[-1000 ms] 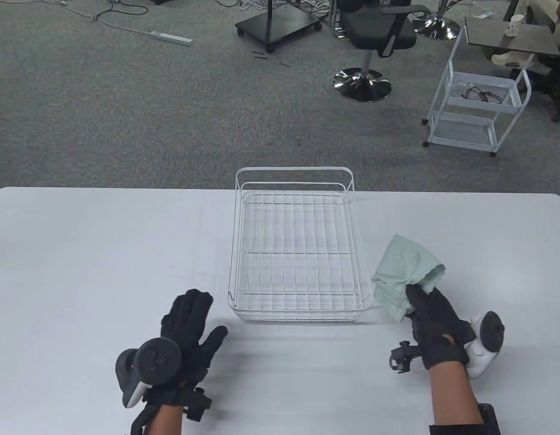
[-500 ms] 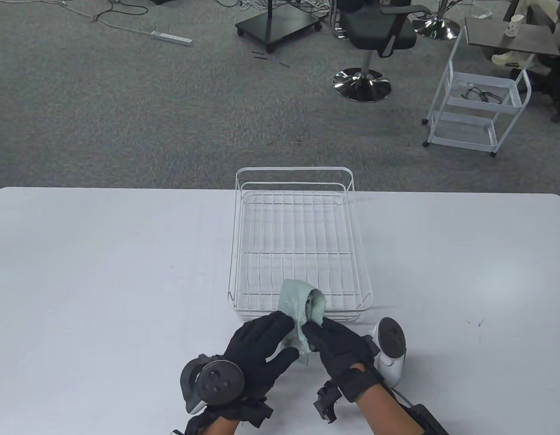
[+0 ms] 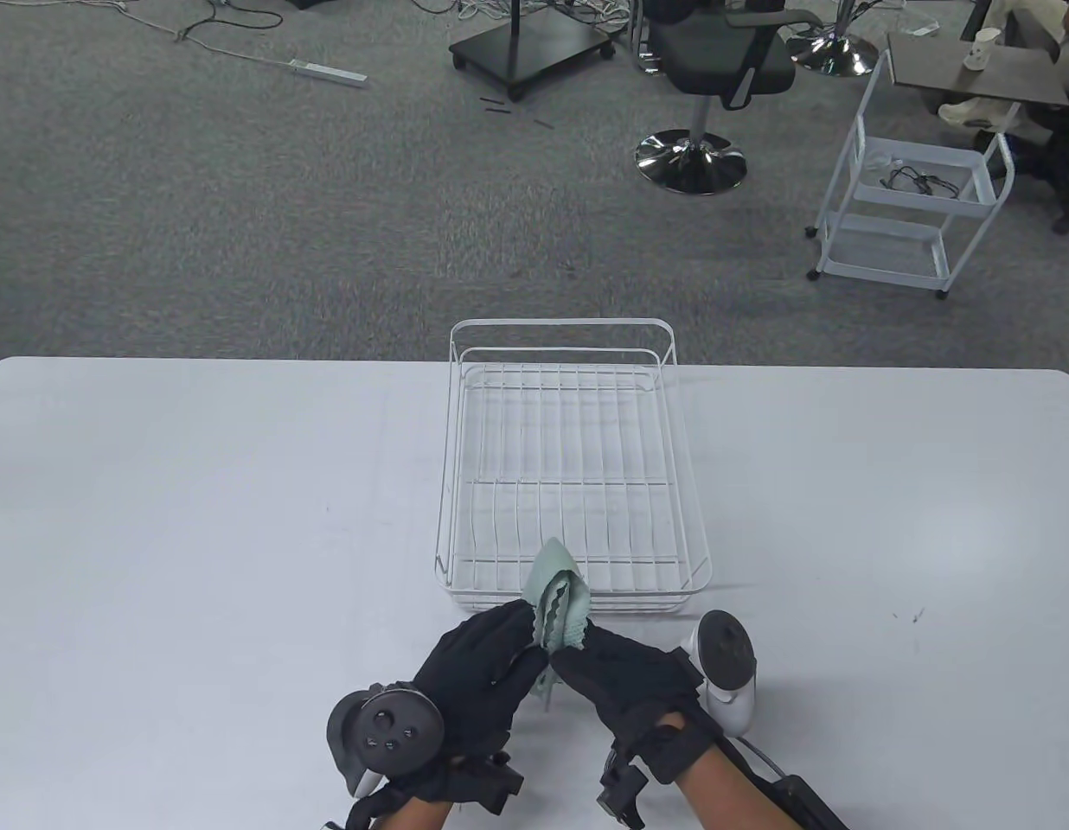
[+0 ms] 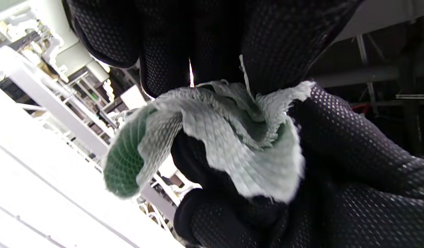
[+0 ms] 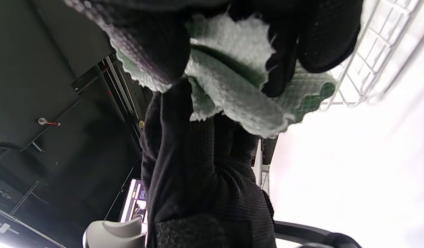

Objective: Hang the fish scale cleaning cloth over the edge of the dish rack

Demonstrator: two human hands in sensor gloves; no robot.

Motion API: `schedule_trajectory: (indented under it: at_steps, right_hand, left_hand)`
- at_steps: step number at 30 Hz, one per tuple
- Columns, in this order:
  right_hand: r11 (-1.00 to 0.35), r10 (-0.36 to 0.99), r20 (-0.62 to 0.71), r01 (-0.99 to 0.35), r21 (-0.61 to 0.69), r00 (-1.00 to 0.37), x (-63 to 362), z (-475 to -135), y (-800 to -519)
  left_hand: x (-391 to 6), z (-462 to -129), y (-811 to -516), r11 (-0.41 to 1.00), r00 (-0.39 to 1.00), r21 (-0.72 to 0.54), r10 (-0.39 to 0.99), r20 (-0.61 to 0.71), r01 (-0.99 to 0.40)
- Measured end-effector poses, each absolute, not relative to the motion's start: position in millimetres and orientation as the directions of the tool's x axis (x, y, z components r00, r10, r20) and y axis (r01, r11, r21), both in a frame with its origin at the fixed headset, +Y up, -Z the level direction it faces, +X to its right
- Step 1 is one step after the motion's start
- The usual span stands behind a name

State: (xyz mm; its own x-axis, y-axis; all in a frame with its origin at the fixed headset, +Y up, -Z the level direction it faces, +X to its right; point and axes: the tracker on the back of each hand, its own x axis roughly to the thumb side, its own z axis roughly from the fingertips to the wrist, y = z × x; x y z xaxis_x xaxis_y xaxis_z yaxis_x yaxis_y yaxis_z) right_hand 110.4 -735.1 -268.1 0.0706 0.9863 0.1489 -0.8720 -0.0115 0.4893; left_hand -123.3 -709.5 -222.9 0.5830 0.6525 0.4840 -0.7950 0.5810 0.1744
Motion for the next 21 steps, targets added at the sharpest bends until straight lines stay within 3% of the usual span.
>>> schedule_trajectory:
  at_steps: [8,11,15,18,21]
  right_hand:
    - [-0.042,0.987,0.158,-0.925,0.377,0.02,123.5,-274.9,-735.0]
    - [-0.124,0.979,0.198,-0.925,0.359,-0.054,137.7,-281.3,-728.2]
    - [-0.445,0.852,0.402,-0.868,0.222,-0.334,163.7,-287.7,-706.5]
    - [-0.697,0.616,0.567,-0.714,0.07,-0.546,172.8,-284.1,-687.2]
    - [-0.78,0.471,0.615,-0.624,-0.045,-0.633,176.1,-280.4,-679.1]
  left_hand:
    - [-132.8,-229.4,-708.0,0.529,0.529,0.144,0.71,0.465,-0.836]
    - [-151.0,-232.7,-704.3,0.511,0.517,0.144,0.732,0.443,-0.847]
    - [-185.6,-233.2,-696.5,0.586,0.624,0.232,0.665,0.411,-0.777]
    - [-194.9,-231.3,-691.6,0.697,0.741,0.28,0.544,0.394,-0.66]
    - [-191.3,-231.1,-689.8,0.691,0.72,0.247,0.561,0.409,-0.679]
